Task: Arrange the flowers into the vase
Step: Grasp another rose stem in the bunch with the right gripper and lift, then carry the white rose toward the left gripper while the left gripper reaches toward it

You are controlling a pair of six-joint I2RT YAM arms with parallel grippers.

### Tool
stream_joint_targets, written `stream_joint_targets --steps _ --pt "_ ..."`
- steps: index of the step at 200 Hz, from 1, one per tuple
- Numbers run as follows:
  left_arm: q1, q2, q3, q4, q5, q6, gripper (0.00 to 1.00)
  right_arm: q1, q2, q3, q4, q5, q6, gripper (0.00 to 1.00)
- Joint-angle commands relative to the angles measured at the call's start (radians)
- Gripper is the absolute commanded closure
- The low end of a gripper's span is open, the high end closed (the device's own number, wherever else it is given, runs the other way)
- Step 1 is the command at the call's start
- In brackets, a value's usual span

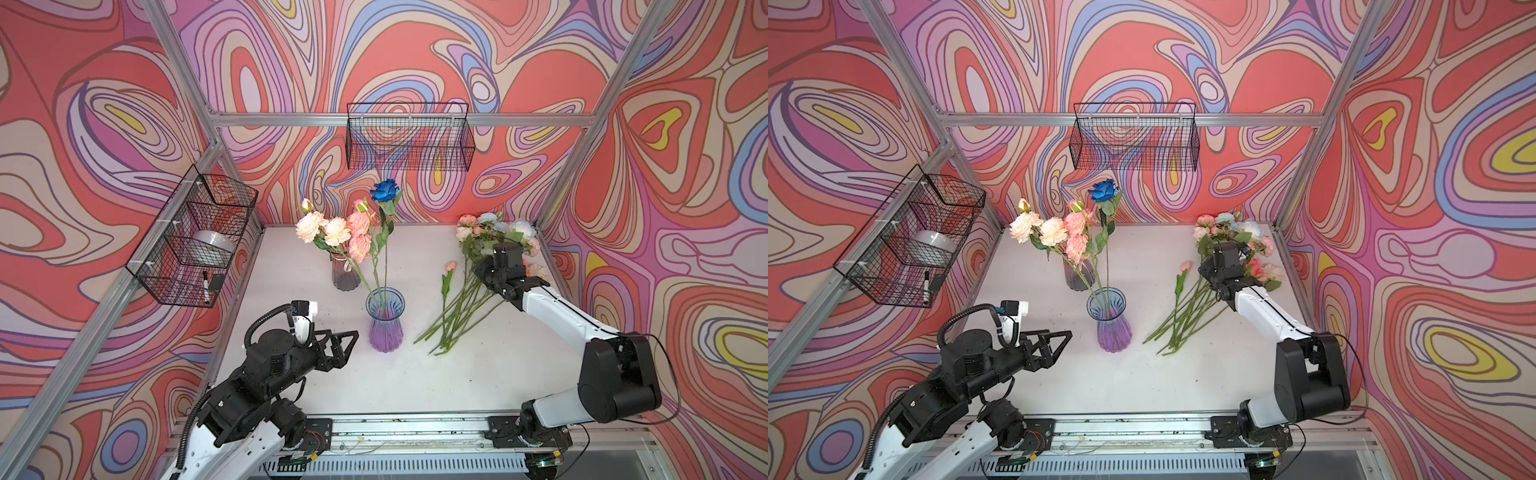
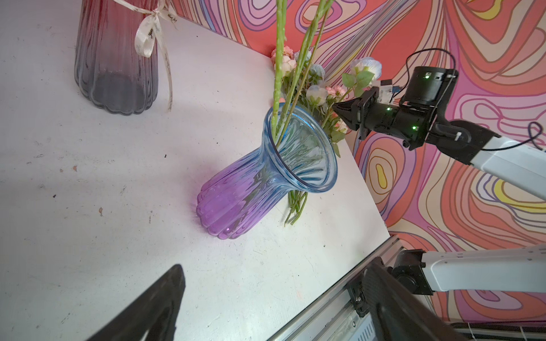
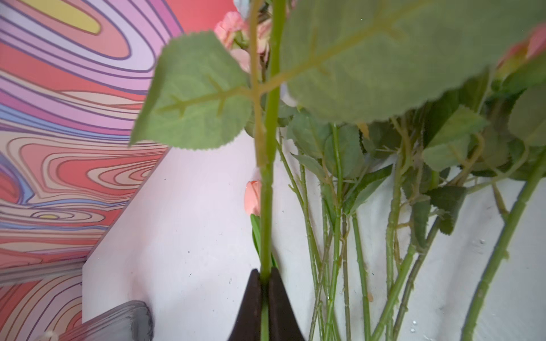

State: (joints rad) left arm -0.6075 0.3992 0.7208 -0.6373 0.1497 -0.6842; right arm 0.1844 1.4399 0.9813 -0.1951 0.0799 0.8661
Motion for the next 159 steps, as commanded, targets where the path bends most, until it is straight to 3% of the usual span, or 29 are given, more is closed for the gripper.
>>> stream_joint_targets --steps 1,50,97,123,159 --pt "0.005 0.012 0.062 -0.011 0.021 0.02 0.04 -0.001 -0.111 -0.025 -0.026 -0.048 -0.098 1.0" --pt "0.004 0.025 0.17 -0.009 0.118 0.091 0.04 0.013 -0.374 -0.003 -0.099 -0.198 -0.225 1.0" --pt "0.004 0.083 0.226 0.122 0.379 0.115 0.06 0.079 -0.509 0.098 -0.142 -0.485 -0.321 1.0" --pt "0.004 0.129 0.233 0.198 0.462 0.1 0.11 0.262 -0.478 0.185 -0.158 -0.492 -0.373 1.0" --pt "0.004 0.188 0.23 0.288 0.53 0.078 0.23 0.587 -0.371 0.278 -0.129 -0.361 -0.449 1.0"
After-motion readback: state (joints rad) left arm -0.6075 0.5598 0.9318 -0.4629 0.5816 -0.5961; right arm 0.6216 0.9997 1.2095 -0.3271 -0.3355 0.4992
